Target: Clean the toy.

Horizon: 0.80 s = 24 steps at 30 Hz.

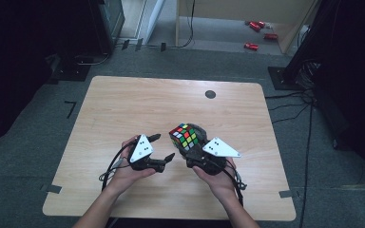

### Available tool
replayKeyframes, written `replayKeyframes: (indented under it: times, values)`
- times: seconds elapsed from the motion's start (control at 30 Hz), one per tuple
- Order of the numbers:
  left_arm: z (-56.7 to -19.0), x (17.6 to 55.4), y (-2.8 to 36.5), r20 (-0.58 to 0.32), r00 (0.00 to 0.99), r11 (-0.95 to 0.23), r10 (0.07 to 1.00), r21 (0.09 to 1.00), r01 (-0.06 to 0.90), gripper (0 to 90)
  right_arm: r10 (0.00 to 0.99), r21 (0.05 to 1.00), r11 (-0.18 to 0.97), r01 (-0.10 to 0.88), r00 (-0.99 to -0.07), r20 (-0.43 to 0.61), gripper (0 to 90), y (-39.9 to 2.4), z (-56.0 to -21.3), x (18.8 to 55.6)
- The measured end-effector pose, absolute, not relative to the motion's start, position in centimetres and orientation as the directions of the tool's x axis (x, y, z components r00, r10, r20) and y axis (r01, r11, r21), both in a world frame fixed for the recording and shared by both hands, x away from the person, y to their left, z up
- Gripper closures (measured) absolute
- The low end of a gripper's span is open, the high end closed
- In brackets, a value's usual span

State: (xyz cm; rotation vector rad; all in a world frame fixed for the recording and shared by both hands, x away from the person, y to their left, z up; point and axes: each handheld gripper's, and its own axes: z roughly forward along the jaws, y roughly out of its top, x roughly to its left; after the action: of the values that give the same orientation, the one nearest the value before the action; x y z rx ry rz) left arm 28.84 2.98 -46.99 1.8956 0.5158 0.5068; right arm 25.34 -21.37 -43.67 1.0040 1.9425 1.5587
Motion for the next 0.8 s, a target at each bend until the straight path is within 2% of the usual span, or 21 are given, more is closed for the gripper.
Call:
replayKeyframes:
  times: [0.13,0.37,0.47,0.53,0.8]
  values:
    - [-47.5,28.7,2.7,0.178,0.810,-0.354,0.559,0.934,0.039,15.8,0.749,0.954,0.084,0.286,-0.650,0.129,34.4,-21.2,-43.7,25.4]
    - [-47.6,28.4,2.6,0.199,0.816,-0.370,0.542,0.929,0.019,15.8,0.722,0.932,0.090,0.350,-0.668,0.181,34.4,-20.8,-43.9,25.4]
    - [-47.6,28.3,2.5,0.205,0.806,-0.372,0.555,0.928,0.020,21.8,0.714,0.922,0.097,0.374,-0.672,0.197,34.4,-20.6,-44.0,25.4]
    - [-47.7,28.3,2.6,0.200,0.813,-0.364,0.547,0.931,0.015,22.7,0.711,0.919,0.103,0.381,-0.674,0.199,34.4,-20.4,-44.0,25.3]
    - [-47.9,27.9,2.5,0.268,0.816,-0.373,0.512,0.925,-0.069,22.1,0.695,0.899,0.098,0.428,-0.676,0.246,34.4,-19.9,-44.2,25.3]
